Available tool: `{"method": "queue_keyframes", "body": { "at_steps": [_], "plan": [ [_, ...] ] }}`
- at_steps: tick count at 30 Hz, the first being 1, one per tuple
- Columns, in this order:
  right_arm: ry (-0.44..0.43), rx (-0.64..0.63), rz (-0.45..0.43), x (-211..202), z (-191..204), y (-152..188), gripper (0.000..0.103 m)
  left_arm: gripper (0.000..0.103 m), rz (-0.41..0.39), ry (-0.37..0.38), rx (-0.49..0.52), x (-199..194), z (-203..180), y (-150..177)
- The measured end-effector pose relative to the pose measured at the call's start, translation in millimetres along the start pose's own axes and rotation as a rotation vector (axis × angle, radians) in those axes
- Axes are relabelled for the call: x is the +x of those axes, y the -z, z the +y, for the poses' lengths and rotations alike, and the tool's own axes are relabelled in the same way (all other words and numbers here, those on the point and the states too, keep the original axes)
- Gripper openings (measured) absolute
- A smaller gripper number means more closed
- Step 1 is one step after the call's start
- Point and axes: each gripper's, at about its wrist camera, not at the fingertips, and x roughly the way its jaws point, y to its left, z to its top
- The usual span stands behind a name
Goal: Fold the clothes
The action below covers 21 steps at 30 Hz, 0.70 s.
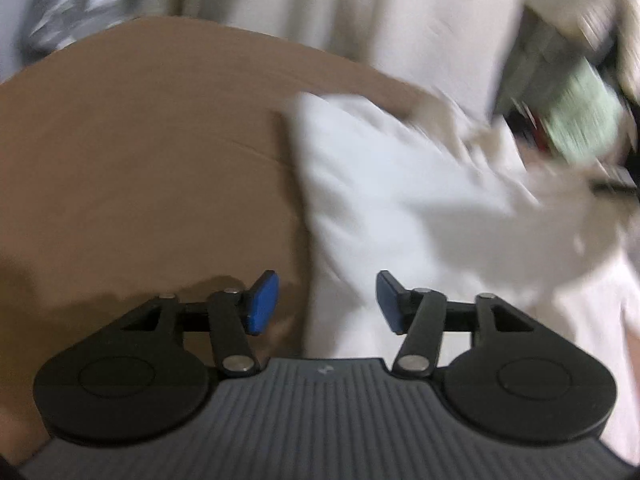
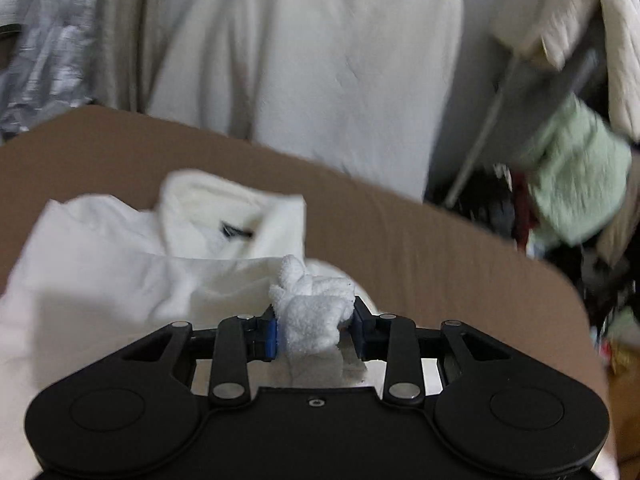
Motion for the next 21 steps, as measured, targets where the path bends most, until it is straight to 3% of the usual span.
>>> {"method": "queue_keyframes", "body": {
  "at_steps": [1, 4, 6, 8, 9, 12, 14, 17, 20, 21],
  "plan": [
    [-0.006, 0.007, -0.003, 5.1, -0.1, 7.9, 0.038, 0.069, 0.006, -0.026, 0.087, 2.2, -12.7, 3.5],
    [-0.050, 0.063, -0.009, 15.6, -1.7, 26.0, 0.038, 0.075, -0.013, -0.153, 0.304, 16.0, -46.6, 15.9],
    [-0.088, 0.093, -0.020, 15.7, -3.0, 26.6, 0.038, 0.074, -0.027, -0.243, 0.352, 31.1, -54.6, 20.3],
    [-0.111, 0.095, -0.043, 11.1, -4.1, 21.2, 0.038, 0.049, -0.039, -0.263, 0.300, 40.1, -51.9, 21.2],
    [-0.121, 0.106, -0.057, 7.2, -6.1, 15.8, 0.037, 0.019, -0.035, -0.243, 0.244, 39.9, -48.2, 19.9],
    [-0.159, 0.144, -0.115, -5.2, -11.9, -1.8, 0.037, 0.013, -0.082, -0.311, 0.157, 19.8, -39.7, 15.1],
    [-0.198, 0.166, -0.173, -17.6, -16.0, -10.7, 0.037, 0.014, -0.089, -0.324, 0.080, 6.5, -27.0, 13.4],
    [-0.208, 0.175, -0.172, -9.9, -15.3, -3.8, 0.037, 0.016, 0.013, -0.221, -0.083, 8.5, -3.1, 12.3],
    [-0.109, 0.115, -0.065, 21.7, -9.2, 21.6, 0.037, 0.031, 0.028, -0.256, 0.011, 11.9, -17.3, 14.4],
    [-0.071, 0.109, -0.033, 30.9, -9.8, 30.8, 0.037, 0.046, 0.030, -0.274, 0.053, 12.5, -24.1, 14.8]
  ]
}}
